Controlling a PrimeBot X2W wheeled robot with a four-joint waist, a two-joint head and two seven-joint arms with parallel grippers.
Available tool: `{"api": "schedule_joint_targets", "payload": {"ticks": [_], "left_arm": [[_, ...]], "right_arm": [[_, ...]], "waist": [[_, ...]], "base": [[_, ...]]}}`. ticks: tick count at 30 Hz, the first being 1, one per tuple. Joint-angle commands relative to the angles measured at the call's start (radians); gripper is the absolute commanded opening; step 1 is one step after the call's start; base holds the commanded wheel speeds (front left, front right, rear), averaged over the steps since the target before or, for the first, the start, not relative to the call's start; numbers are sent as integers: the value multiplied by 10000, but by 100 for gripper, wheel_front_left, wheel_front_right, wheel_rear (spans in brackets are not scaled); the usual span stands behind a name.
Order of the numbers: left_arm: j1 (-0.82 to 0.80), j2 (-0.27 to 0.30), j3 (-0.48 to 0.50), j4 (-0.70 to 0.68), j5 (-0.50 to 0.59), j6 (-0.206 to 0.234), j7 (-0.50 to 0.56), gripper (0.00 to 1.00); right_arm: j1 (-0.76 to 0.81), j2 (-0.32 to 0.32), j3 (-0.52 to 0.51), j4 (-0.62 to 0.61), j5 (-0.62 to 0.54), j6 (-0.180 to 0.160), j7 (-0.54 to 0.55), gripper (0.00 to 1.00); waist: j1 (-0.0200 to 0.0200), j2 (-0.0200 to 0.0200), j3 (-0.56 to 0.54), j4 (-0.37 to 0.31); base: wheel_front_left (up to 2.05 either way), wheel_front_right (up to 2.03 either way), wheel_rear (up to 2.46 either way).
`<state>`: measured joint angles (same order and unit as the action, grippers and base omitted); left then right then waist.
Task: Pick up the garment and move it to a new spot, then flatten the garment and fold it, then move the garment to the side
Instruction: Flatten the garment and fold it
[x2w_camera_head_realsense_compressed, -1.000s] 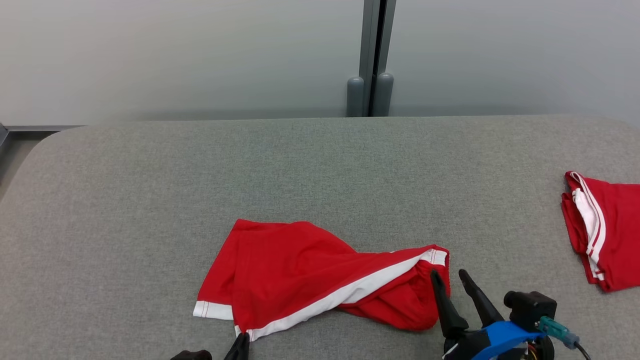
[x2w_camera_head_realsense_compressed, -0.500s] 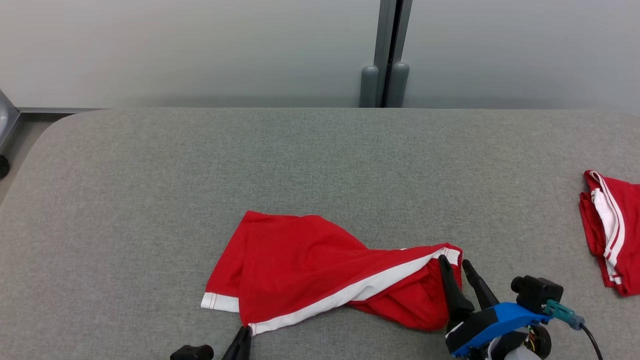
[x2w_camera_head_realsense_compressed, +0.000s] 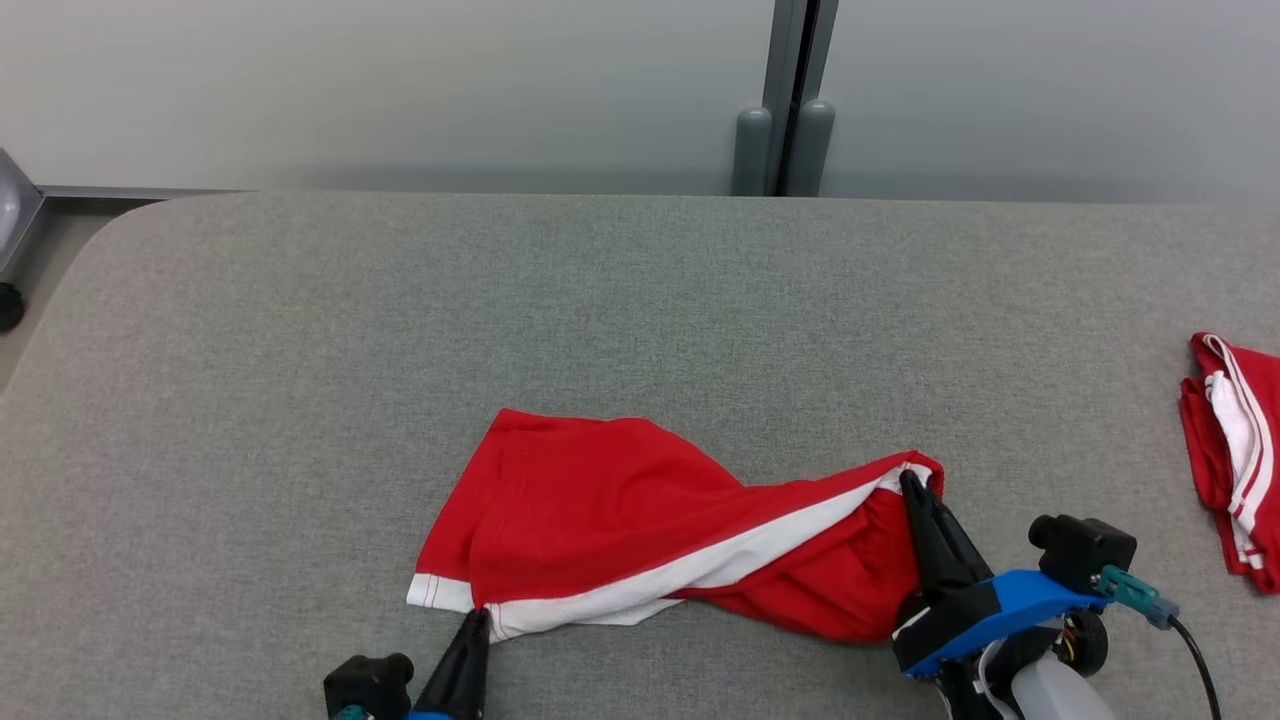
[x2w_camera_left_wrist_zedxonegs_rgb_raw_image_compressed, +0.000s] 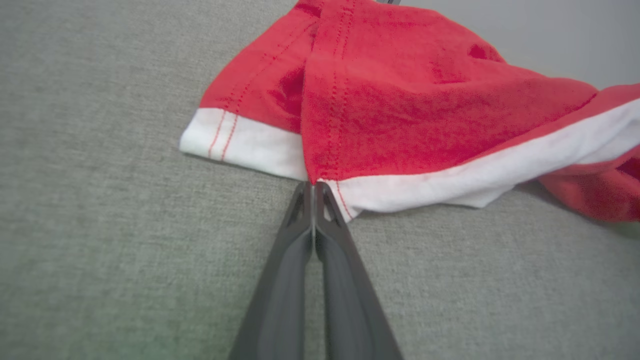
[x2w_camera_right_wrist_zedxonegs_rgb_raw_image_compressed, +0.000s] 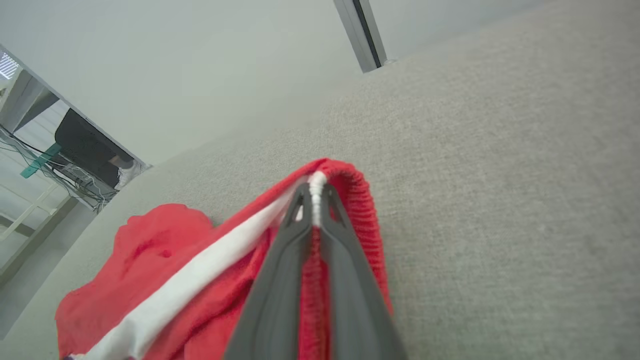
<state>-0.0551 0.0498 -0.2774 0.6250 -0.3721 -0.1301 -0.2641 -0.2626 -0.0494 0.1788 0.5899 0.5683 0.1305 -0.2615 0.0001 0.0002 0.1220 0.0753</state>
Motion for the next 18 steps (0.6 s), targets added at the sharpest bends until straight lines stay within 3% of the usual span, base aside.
{"api": "schedule_joint_targets", "payload": {"ticks": [1,10,14,18], "left_arm": [[-188,12,147,-212,27,2,2,0],[-1046,105,1768,-2957,933,-3,3,0],[-2139,604,2546,-3968,1357,-4,4,0],[-3528,1259,3048,-4138,1606,14,3,0]], "right_arm": [[-16,-35,-34,-191,-41,4,-54,0],[-283,-260,-69,-2056,-293,3,-54,0],[-919,-815,328,-2801,-60,3,-55,0],[-2063,-1530,972,-2976,-25,-7,-54,0]], "waist": [[-1,-2,-79,-17],[-1,-2,-831,-220],[-1,-2,-879,-325],[-1,-2,-541,-457]], "base": [[0,0,0],[0,0,0],[0,0,0],[0,0,0]]}}
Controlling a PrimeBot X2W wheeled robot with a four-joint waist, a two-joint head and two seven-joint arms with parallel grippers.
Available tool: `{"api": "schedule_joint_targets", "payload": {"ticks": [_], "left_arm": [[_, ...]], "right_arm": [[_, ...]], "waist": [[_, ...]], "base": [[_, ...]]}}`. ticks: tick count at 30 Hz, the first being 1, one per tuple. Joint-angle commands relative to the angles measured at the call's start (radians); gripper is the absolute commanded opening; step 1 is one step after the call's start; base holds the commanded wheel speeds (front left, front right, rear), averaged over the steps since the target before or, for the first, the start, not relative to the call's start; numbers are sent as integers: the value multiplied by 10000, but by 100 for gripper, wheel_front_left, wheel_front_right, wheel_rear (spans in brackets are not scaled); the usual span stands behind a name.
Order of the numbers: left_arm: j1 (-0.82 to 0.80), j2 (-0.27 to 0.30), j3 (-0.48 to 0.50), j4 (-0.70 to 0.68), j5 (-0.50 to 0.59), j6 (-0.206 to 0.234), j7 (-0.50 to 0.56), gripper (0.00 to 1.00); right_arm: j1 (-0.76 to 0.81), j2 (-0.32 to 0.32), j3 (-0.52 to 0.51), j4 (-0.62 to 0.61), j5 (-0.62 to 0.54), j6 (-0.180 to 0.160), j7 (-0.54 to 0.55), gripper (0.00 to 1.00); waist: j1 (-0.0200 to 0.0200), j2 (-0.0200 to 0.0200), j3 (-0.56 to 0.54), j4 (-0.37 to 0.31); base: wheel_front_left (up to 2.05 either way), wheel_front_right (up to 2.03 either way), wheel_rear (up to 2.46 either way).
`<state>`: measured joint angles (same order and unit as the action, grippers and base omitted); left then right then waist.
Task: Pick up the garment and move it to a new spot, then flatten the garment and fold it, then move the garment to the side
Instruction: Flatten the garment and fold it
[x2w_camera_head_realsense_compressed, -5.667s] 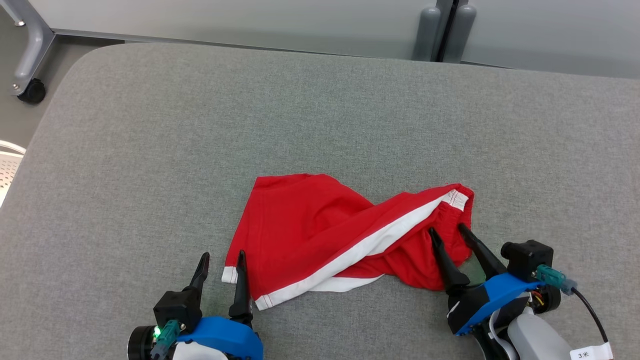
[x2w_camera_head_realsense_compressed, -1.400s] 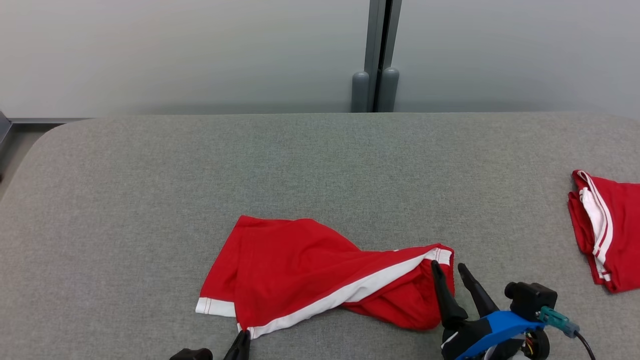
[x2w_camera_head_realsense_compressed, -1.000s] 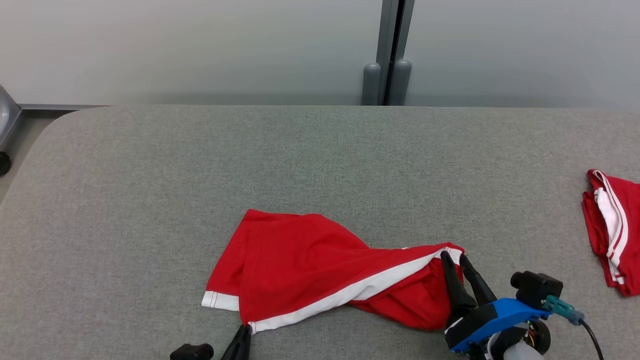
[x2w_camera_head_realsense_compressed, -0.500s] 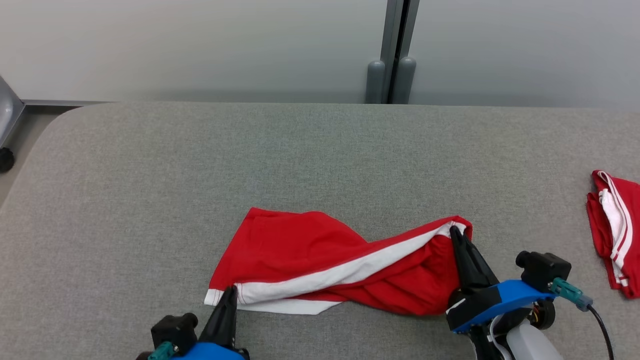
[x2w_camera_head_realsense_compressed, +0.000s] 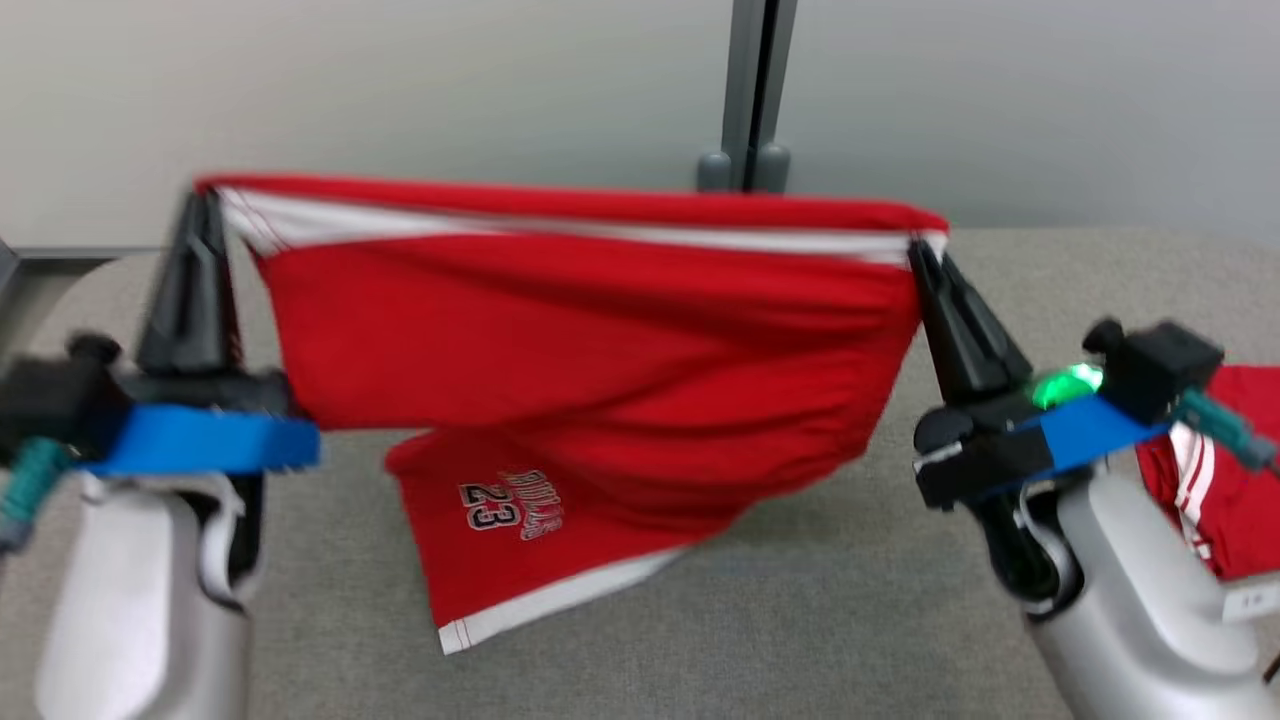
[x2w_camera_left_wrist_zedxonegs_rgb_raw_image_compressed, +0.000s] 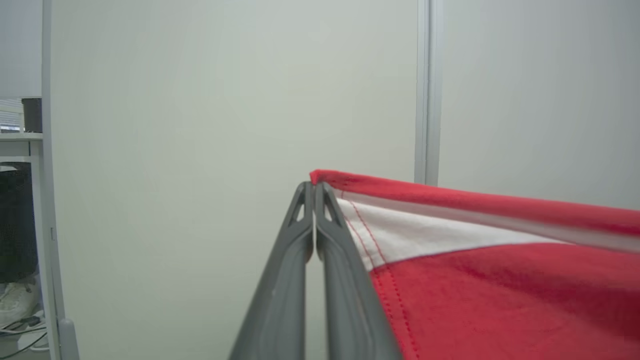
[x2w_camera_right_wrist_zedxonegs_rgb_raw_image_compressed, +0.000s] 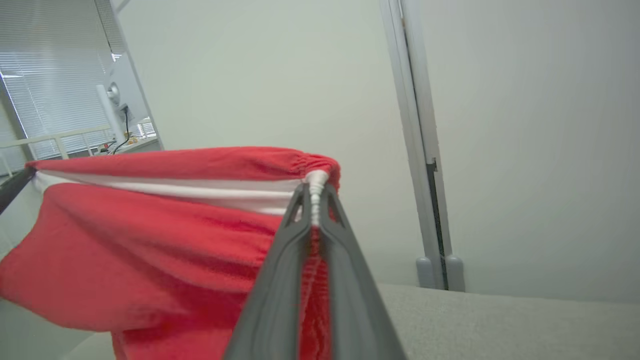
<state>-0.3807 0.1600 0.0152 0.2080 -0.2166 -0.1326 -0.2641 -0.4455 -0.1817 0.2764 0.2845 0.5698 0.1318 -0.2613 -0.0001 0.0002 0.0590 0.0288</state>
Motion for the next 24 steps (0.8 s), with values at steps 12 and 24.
{"api": "schedule_joint_targets", "payload": {"ticks": [12,24], "left_arm": [[-5698,552,34,1482,1057,555,3,0],[-4311,-539,-77,2156,885,356,3,0]], "right_arm": [[-5691,-903,411,1173,-1878,-18,-56,0],[-4570,-1190,966,1671,-3398,-12,-51,0]], "waist": [[1,-2,2262,221],[1,-2,2508,561]], "base": [[0,0,0],[0,0,0]]}}
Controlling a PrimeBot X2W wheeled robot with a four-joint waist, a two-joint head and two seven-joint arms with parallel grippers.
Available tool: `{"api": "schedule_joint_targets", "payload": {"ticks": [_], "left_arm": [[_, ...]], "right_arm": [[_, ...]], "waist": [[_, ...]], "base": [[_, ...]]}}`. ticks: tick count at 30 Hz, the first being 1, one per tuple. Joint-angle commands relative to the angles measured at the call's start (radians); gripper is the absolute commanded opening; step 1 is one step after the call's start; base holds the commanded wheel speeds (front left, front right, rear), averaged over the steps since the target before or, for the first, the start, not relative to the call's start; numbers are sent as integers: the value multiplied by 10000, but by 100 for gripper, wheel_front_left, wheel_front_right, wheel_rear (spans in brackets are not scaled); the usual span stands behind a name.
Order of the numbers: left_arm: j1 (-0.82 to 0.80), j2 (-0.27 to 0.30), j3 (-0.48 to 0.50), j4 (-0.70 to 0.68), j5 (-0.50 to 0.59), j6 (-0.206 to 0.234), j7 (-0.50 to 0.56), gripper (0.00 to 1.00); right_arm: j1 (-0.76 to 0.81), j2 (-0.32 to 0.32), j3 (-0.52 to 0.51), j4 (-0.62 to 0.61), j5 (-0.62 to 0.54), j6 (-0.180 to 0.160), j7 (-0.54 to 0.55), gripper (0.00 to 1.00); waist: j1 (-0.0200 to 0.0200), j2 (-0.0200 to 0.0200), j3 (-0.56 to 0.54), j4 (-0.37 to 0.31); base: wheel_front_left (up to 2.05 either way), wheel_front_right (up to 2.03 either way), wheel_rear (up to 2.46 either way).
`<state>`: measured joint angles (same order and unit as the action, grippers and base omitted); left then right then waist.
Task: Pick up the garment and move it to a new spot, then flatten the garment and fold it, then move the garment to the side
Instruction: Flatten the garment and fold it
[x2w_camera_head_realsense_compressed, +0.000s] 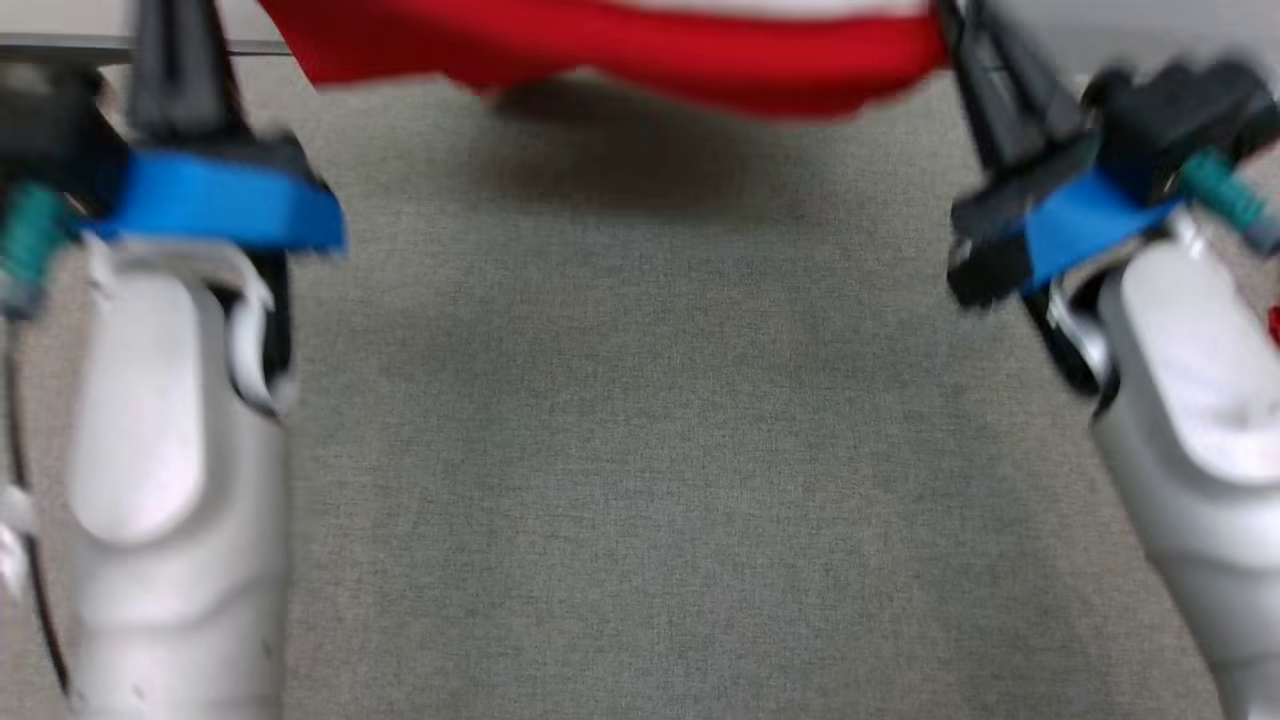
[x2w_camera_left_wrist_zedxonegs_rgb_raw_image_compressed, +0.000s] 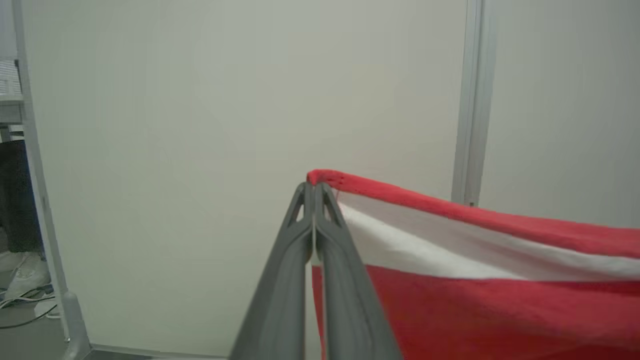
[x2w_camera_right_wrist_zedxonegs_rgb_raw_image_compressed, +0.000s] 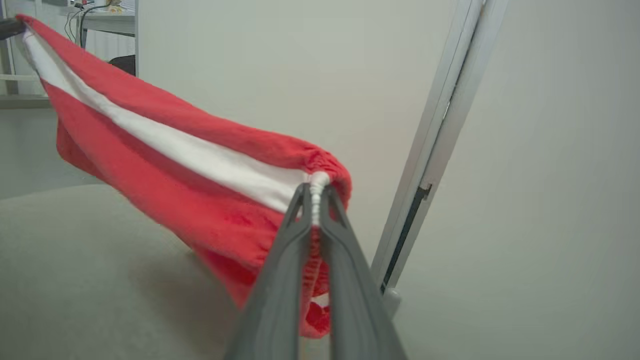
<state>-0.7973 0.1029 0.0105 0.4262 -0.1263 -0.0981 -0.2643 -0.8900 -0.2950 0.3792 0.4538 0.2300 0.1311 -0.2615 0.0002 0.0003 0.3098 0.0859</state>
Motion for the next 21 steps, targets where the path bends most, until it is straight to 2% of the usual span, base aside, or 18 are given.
{"api": "schedule_joint_targets", "payload": {"ticks": [1,4,10,16,21], "left_arm": [[348,-61,-60,54,-87,-37,5,0],[1971,-325,-14,183,-386,-117,6,0],[4873,-506,-102,196,-1064,-136,3,0],[7207,-523,-494,168,-1832,232,3,0],[8532,-512,-604,280,-1761,382,5,0]], "right_arm": [[313,-79,-19,-6,93,-6,-54,0],[1872,-177,498,-18,247,-5,-54,0],[4799,55,550,-294,796,-5,-54,0],[7027,408,406,-687,1077,-5,-54,0],[8374,535,652,-987,1163,-3,-54,0]], "waist": [[-2,-3,-56,-5],[-2,-3,-244,-26],[-2,-3,-1031,-125],[-2,-3,-2217,-173],[-2,-3,-3052,-101]], "base": [[0,0,0],[0,0,0],[0,0,0],[0,0,0],[0,0,0]]}}
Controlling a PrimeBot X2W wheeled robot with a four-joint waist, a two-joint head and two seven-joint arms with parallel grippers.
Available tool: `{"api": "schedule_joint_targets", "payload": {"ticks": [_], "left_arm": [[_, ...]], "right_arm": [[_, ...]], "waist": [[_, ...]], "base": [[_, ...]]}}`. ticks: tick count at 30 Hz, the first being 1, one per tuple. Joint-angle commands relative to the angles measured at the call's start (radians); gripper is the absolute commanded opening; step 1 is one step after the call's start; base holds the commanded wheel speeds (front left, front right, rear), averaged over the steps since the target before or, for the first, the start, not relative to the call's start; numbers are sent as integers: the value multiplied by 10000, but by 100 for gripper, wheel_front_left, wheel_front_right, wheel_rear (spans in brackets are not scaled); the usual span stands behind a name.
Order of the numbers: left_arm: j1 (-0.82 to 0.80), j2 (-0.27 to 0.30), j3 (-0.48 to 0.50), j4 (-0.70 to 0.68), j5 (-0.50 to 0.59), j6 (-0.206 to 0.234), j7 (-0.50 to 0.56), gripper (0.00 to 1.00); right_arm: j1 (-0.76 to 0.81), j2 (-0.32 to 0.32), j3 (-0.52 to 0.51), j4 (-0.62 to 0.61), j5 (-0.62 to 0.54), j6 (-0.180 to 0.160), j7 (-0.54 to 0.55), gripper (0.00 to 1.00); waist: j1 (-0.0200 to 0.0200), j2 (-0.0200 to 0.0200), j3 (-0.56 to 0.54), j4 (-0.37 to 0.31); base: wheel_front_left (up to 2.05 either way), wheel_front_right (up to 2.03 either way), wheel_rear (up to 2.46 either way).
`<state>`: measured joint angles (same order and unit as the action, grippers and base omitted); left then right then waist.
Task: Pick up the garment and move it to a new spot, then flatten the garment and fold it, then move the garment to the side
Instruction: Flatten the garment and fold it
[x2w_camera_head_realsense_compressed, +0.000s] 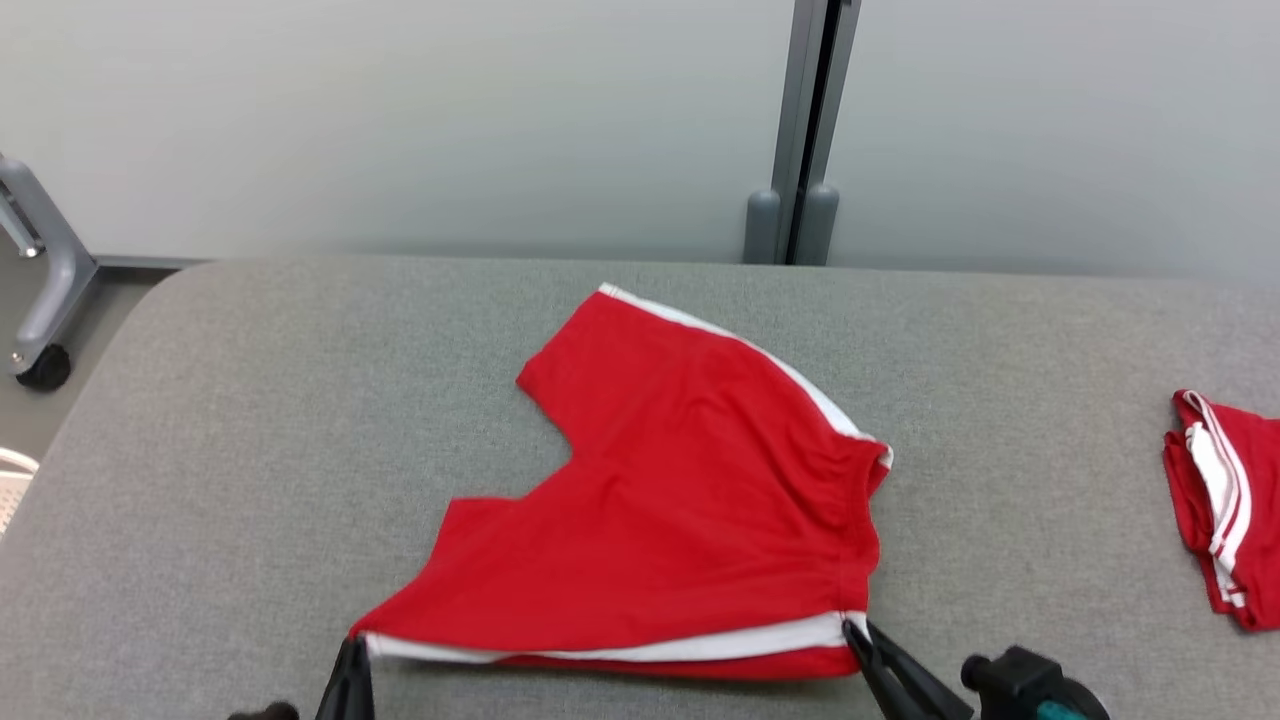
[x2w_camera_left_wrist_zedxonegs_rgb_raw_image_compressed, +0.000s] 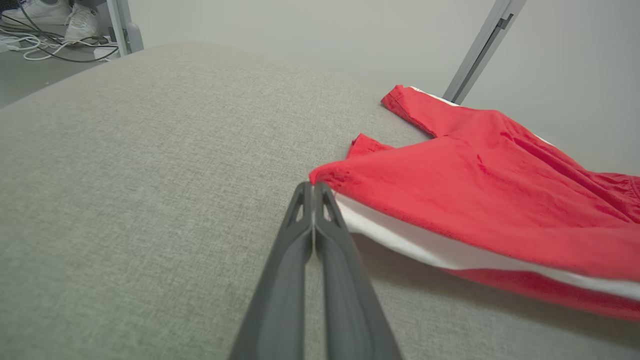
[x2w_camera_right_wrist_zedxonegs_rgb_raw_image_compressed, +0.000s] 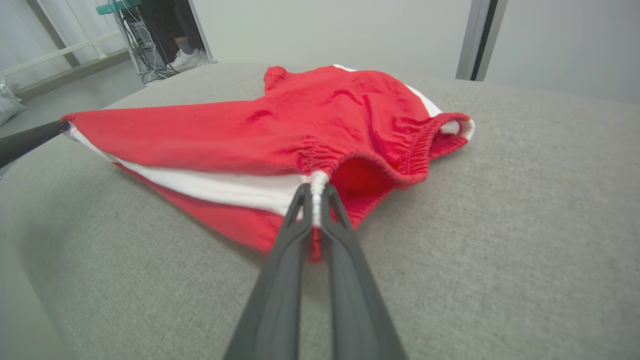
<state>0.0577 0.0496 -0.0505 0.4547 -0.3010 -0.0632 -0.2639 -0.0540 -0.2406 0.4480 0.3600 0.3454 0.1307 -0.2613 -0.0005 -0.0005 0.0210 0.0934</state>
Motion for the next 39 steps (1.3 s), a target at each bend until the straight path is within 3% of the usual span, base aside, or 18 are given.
{"api": "schedule_joint_targets", "payload": {"ticks": [1,8,16,27,32,39], "left_arm": [[156,21,70,-49,-1,34,-1,0],[755,18,425,-692,246,-5,-1,0],[-1898,199,-128,-733,1181,-427,1,0],[-7412,1573,-1802,2269,1430,-672,376,0],[-8909,2195,-2609,3358,872,-674,457,0],[-10071,2542,-3547,4610,80,-675,319,0]], "right_arm": [[186,-15,-22,-134,29,1,-56,0],[1270,81,-393,-696,168,-1,-56,0],[-2,707,-1155,-629,505,1,-54,0],[-2986,1717,-1685,313,926,1,-54,0],[-3782,1873,-1922,480,1038,1,-54,0],[-4237,1880,-1456,539,1584,1,-56,0]], "waist": [[5,5,-253,-166],[5,5,-480,-159],[5,5,647,-584],[5,5,3020,-1640],[5,5,3684,-2034],[5,5,4185,-2433]], "base": [[0,0,0],[0,0,0],[0,0,0],[0,0,0],[0,0,0],[0,0,0]]}}
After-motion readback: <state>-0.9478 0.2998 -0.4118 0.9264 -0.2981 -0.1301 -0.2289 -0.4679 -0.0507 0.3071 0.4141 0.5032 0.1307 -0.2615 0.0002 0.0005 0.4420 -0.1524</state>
